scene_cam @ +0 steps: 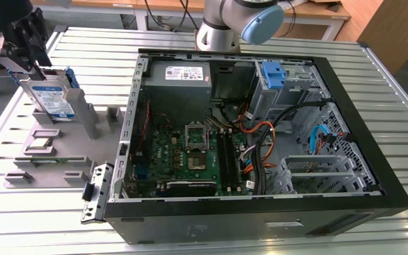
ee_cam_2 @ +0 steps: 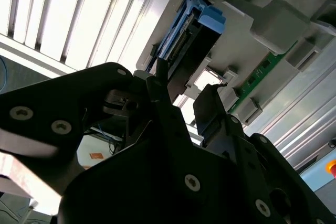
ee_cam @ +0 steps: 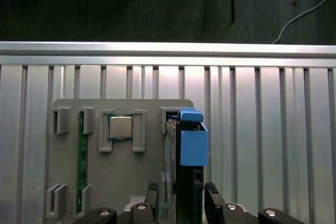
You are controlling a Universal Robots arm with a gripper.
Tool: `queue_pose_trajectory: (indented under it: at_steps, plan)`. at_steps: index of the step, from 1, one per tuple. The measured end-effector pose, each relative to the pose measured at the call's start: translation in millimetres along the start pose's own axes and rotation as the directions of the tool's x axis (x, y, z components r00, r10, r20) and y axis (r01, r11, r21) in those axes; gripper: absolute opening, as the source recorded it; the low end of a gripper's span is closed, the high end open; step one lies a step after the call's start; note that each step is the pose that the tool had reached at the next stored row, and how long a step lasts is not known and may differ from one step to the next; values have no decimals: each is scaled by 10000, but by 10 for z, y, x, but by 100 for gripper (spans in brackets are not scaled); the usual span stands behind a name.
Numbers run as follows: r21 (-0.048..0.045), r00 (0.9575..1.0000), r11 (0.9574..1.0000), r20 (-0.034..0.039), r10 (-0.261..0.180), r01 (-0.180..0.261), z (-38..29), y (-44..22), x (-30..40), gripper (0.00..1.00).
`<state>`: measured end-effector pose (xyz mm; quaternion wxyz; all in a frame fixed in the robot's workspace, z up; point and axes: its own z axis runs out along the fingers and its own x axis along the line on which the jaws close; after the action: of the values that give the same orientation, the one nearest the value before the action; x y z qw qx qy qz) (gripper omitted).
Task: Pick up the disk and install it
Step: 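Pick up the disk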
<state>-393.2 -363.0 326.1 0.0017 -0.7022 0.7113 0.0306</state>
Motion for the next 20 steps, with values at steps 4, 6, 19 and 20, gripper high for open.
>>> queue_pose_trajectory:
  at_steps: [4,6,19,20]
  plan:
    - [-1,10000,10000,-2,-45,45,18,-1,1,47]
    - [-3,10000,10000,-3,-67,67,24,-1,1,47]
    - [-2,9999,9999,13,-101,101,41,-2,-6,47]
    - [-1,9999,9999,14,-101,101,41,-2,-8,47]
